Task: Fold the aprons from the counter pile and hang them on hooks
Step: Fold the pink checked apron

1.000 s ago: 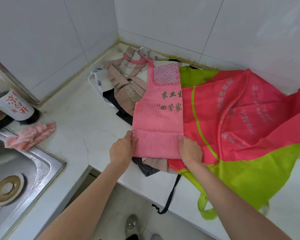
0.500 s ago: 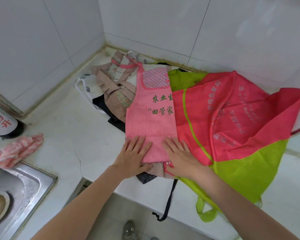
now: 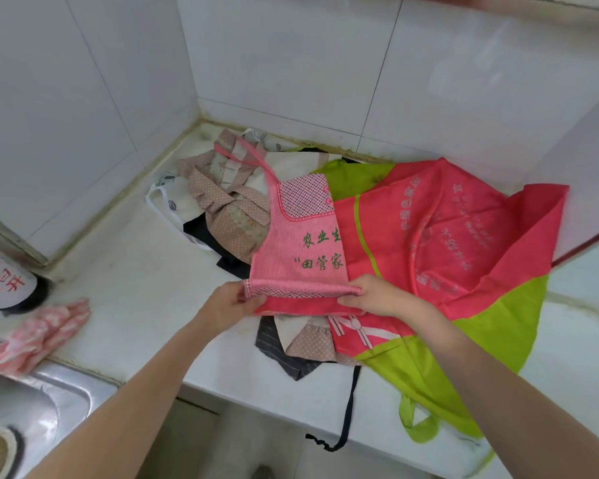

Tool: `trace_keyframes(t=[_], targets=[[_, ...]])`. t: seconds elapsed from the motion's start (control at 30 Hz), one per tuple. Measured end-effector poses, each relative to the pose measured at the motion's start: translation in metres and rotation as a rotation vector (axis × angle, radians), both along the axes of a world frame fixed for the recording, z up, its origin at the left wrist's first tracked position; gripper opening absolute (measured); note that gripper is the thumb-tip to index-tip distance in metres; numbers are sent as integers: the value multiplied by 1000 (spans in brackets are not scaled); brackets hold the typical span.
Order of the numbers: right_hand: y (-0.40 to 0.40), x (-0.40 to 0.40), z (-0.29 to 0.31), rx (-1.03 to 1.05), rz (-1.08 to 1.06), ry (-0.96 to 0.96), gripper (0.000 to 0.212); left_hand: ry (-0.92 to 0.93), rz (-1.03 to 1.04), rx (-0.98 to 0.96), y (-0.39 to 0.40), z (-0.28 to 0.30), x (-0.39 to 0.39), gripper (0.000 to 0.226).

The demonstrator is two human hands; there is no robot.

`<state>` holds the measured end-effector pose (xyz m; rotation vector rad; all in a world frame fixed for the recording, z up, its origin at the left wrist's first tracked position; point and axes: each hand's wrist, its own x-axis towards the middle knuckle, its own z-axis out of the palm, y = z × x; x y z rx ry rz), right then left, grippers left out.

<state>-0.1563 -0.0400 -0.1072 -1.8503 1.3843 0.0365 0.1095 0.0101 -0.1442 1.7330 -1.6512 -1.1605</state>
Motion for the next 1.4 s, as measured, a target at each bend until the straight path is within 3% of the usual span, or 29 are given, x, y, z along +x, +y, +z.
trace_keyframes(t=[0.13,0.33,0.4,0.47,0.53,0.63,0.7,0.77,0.8,0.87,0.93,1.03,1.13,1.2,1.3,1.4], targets=[[6,4,-14,125,-297,-130,14,-144,28,45,3,-11,-1,26],[16,31,-36,-219,-298,288,38,-423,153,118,7,-27,-9,28],[13,38,-42,-224,-309,355,38,-577,181,-27,11,-24,-10,30],[10,41,-45,-219,-279,406,39,-767,93,-362,13,-26,-11,44],[6,44,-44,-197,-274,428,40,-761,-163,-570,11,-36,-12,51],[2,41,-41,-187,-259,440,38,-877,-520,-480,3,-48,-13,71],[5,35,-35,-395,-142,454,39,-940,-572,-340,-3,-51,-10,77],[8,24,-37,-610,105,334,54,-907,-627,-291,-6,-51,-10,80],[8,17,-38,-597,242,276,62,-865,-644,-297,-8,-50,-9,87],[7,7,-43,-405,446,280,83,-806,-649,-246,-11,-43,-6,96],[4,2,-50,-280,514,337,96,-683,-605,-208,-11,-35,-1,96],[-5,2,-57,-231,409,169,88,-312,-359,-112,-13,-19,12,70],[-21,3,-56,-168,16,-96,56,-168,-127,10,-22,-11,17,36],[-29,4,-46,-122,-216,-224,32,-74,15,-9,-24,-10,16,27],[-30,10,-29,-57,-268,-273,7,-59,146,-38,-24,-10,14,22],[-17,22,-31,11,-247,-129,24,-178,113,97,-13,-14,15,27]])
